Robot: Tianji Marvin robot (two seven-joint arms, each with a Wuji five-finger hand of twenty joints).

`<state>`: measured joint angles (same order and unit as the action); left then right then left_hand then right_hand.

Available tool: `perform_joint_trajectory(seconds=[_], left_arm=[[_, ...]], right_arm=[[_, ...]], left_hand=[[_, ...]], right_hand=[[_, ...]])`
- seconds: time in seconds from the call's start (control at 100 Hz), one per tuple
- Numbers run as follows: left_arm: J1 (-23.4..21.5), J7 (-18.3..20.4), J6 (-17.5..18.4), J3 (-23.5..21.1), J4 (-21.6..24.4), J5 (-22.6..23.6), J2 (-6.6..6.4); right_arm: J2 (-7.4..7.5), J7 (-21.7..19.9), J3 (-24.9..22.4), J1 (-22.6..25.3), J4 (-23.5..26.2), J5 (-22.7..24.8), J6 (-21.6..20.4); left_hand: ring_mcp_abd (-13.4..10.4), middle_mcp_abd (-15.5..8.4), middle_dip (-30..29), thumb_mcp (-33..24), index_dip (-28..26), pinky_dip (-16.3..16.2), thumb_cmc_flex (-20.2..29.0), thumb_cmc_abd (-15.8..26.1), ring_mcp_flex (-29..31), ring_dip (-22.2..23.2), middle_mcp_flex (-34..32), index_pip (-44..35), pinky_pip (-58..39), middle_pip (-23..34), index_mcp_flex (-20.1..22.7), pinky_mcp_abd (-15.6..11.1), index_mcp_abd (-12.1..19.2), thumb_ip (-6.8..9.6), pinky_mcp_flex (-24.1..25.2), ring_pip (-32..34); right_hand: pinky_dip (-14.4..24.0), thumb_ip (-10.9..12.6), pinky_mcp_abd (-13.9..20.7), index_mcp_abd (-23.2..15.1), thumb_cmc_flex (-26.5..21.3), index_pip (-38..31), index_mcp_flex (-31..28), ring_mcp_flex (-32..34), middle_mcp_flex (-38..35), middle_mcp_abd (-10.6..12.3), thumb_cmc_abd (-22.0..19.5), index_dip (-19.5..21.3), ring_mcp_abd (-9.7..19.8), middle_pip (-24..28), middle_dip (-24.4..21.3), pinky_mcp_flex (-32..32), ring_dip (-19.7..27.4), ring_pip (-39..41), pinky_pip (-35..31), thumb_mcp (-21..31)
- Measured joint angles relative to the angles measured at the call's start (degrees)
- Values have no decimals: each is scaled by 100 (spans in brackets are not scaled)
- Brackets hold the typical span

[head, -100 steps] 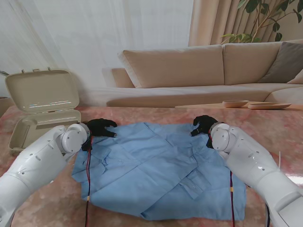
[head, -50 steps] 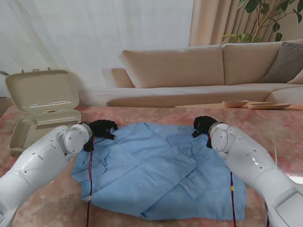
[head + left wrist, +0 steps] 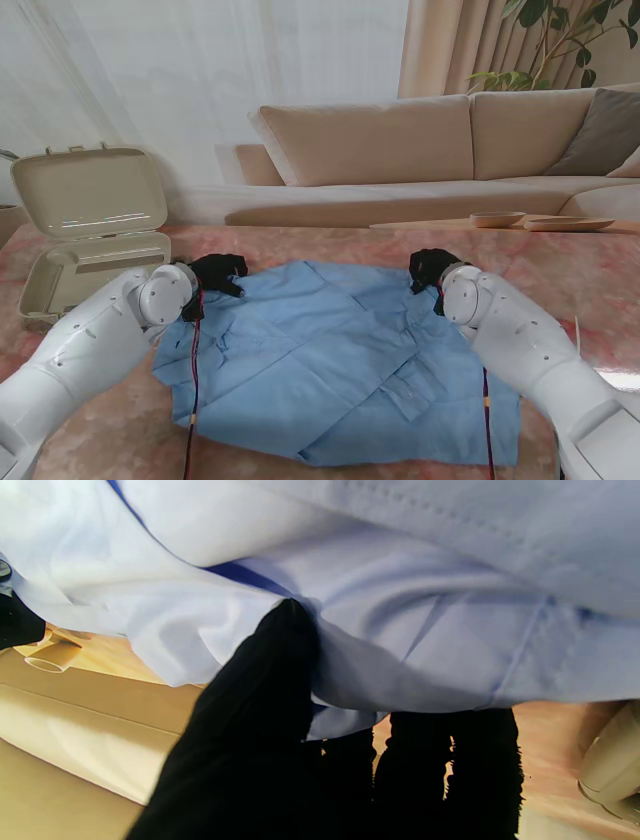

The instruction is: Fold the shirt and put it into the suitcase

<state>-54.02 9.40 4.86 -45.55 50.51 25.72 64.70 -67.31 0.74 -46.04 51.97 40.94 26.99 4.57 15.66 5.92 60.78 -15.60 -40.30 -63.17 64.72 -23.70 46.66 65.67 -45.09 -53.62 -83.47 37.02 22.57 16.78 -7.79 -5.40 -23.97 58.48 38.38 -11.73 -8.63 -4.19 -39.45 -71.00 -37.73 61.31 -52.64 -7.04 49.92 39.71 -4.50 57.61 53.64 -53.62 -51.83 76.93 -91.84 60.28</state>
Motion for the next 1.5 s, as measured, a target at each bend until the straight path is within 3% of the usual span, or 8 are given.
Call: perform_joint_trajectory(seconds=[0.47, 0.56, 0.63, 0.72, 0.84, 0.92, 1.09, 1.5], left_arm=[[-148, -2, -196, -393, 241, -200, 39], [-175, -99, -205, -478, 256, -204, 56], [-182, -202, -220, -505, 256, -233, 71], [-176, -250, -245, -535, 233, -298, 99], [-108, -303, -277, -545, 128, -403, 152], [-42, -315, -288, -547, 62, -458, 179], [85, -375, -290, -553, 9, -467, 207], [-259, -503, -506, -1276, 877, -264, 169]], right_arm=[[98, -174, -681, 403, 813, -28, 43], [102, -121, -737, 435, 879, -16, -6], [101, -34, -753, 439, 892, -2, -51], [97, 31, -770, 437, 918, -2, -61], [85, 50, -769, 401, 941, -2, -57], [75, 56, -749, 346, 941, -4, -35], [71, 48, -726, 242, 1031, 26, 40], [112, 249, -1417, 617, 2120, 504, 174]], left_hand=[[-21, 30, 56, -1757, -492, -81, -136, -444, 441, 234, -223, -977, -480, 595, 8, 0, 105, -20, -528, 578], [-54, 74, 56, -1820, -494, -81, -136, -495, 561, 235, -287, -1037, -483, 626, 11, 0, 105, -21, -603, 590], [-54, 87, 56, -1879, -495, -81, -136, -498, 563, 236, -287, -1038, -484, 626, 11, 0, 105, -21, -618, 591], [-54, 105, 56, -1881, -497, -81, -136, -498, 583, 236, -287, -1039, -491, 627, 11, -1, 105, -21, -654, 591], [-55, 143, 56, -1928, -497, -81, -136, -510, 586, 236, -287, -1039, -538, 627, 11, 0, 105, -21, -666, 592], [-55, 147, 56, -1928, -497, -81, -136, -510, 587, 236, -287, -1040, -548, 627, 12, -1, 105, -21, -667, 592], [-55, 148, 57, -1928, -497, -81, -136, -510, 588, 236, -287, -1040, -551, 627, 13, 0, 105, -21, -667, 592], [-55, 151, 101, -1928, -498, -81, -134, -510, 588, 237, -287, -1044, -554, 628, 13, -1, 105, -21, -667, 592]], right_hand=[[79, 567, 211, -3, -314, -544, -289, 1070, -446, -113, 290, 68, 272, 439, 20, -717, -1, 679, -1182, 699], [-3018, 569, -752, 1, -382, -569, -421, 1083, -450, -135, 387, 74, 273, 439, 73, -77, -2, 788, 1485, 814], [-3727, 575, -892, 1, -382, -595, -501, 1088, -459, -144, 468, 74, 273, 439, 133, -131, -13, 849, 2146, 878], [-535, 632, -17, 1, -381, -602, -556, 1153, -503, -159, 507, 128, 270, 439, 212, -1031, -73, 984, -669, 949], [102, 695, 23, 1, -382, -606, -564, 1154, -503, -161, 510, 153, 270, 439, 233, -1107, -101, 1031, -1017, 993], [2234, 695, 16, 1, -382, -606, -567, 1154, -503, -165, 510, 160, 270, 439, 283, -519, -118, 1035, -1109, 1036], [1030, 695, -73, 1, -461, -607, -569, 1154, -503, -167, 511, 221, 270, 439, 290, -387, -119, 1035, -1023, 1043], [1018, 697, -122, 3, -601, -607, -628, 1154, -503, -182, 534, 223, 266, 439, 307, -299, -148, 1035, -1019, 1043]])
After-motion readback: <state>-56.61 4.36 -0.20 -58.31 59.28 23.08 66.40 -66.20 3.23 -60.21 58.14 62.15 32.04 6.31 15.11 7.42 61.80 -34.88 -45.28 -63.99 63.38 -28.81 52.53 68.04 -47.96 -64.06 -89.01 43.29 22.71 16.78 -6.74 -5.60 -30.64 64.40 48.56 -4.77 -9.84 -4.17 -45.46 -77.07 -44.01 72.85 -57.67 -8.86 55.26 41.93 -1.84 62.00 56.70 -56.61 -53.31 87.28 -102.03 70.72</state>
